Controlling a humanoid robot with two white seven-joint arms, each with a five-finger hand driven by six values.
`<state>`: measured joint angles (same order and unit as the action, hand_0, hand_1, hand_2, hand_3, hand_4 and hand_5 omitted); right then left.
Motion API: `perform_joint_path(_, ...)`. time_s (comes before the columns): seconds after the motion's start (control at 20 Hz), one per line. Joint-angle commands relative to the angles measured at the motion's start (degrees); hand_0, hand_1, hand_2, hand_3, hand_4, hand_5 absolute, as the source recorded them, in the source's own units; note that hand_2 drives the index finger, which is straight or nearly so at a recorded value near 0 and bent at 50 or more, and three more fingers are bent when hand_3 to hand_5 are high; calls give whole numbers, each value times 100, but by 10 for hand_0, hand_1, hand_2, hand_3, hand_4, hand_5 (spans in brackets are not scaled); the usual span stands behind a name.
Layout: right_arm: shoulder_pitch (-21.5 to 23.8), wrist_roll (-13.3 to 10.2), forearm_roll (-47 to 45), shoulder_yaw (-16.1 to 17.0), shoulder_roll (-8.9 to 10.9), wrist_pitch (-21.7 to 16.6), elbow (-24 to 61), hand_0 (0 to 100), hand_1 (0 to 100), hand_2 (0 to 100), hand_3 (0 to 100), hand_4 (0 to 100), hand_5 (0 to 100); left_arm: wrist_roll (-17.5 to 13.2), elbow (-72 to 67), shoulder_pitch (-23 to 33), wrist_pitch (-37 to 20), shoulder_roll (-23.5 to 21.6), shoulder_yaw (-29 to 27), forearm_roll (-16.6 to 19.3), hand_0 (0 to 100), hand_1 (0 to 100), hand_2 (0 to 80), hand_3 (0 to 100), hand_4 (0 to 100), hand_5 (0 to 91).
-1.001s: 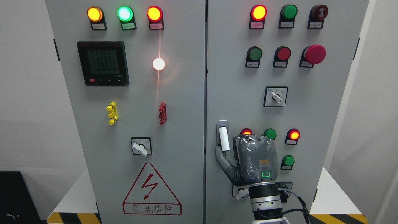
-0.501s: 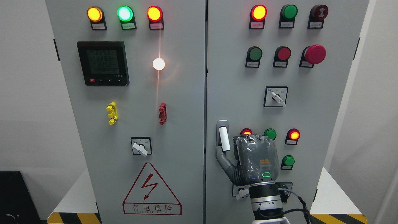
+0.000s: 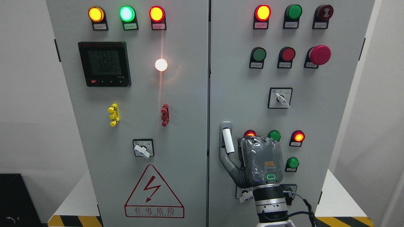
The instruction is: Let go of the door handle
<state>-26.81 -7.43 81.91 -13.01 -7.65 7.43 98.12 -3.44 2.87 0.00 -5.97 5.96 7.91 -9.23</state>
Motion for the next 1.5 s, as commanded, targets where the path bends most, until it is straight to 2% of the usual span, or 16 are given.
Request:
perform_joint_path(0.0, 1, -5, 0, 18, 0, -5, 5, 501, 409, 961, 1000, 1000, 1000, 1, 3, 53, -1, 2, 0, 0, 120, 556, 0, 0, 0, 0)
perform_joint_path(1.45, -8, -13, 0, 106, 17, 4, 67, 517, 412, 953, 1000, 1000, 1000, 1, 3, 53, -1, 2, 0, 0, 120, 556, 0, 0, 0, 0)
